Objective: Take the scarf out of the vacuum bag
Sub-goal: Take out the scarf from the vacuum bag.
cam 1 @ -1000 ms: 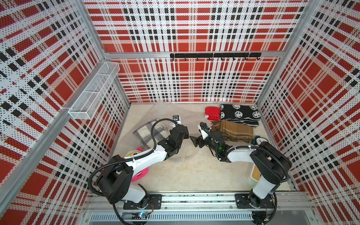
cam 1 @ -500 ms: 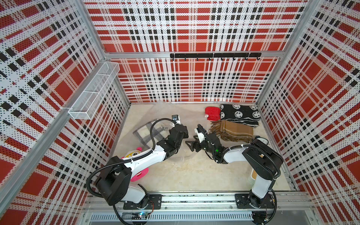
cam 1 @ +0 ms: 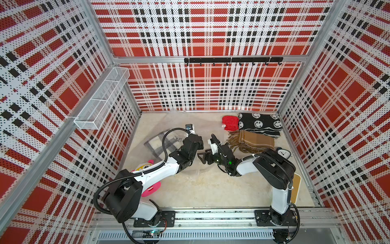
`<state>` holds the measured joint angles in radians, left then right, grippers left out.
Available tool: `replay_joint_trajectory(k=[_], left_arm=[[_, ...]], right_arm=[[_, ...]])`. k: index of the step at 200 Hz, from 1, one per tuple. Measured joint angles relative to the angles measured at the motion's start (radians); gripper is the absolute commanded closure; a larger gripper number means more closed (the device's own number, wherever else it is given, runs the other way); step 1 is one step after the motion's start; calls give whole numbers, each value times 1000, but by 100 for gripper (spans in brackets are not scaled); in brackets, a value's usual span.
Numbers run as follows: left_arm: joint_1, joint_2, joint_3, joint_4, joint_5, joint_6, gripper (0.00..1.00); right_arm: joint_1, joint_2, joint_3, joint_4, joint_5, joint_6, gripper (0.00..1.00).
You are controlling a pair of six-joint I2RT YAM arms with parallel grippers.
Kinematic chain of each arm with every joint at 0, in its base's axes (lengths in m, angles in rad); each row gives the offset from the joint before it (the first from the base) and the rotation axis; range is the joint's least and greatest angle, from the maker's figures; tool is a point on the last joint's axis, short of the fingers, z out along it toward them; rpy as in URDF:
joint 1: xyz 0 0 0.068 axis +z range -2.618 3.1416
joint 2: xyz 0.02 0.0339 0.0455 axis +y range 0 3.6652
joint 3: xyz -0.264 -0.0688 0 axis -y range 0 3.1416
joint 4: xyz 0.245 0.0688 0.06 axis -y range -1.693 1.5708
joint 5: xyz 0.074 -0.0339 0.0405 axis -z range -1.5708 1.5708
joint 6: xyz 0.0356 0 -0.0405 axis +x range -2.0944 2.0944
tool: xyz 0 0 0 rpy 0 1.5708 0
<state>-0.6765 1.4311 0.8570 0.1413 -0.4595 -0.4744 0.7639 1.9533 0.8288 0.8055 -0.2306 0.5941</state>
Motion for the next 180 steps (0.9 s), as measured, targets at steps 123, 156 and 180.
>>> replay_joint_trajectory(k=[123, 156, 180], left_arm=[[-6, -53, 0, -10, -5, 0, 100], [-6, -61, 0, -11, -6, 0, 100], [-6, -66, 0, -11, -8, 0, 100]], right_arm=[[38, 205, 259, -13, -27, 186, 12], [66, 256, 330, -51, -26, 193, 11], [74, 272, 360, -68, -27, 198, 10]])
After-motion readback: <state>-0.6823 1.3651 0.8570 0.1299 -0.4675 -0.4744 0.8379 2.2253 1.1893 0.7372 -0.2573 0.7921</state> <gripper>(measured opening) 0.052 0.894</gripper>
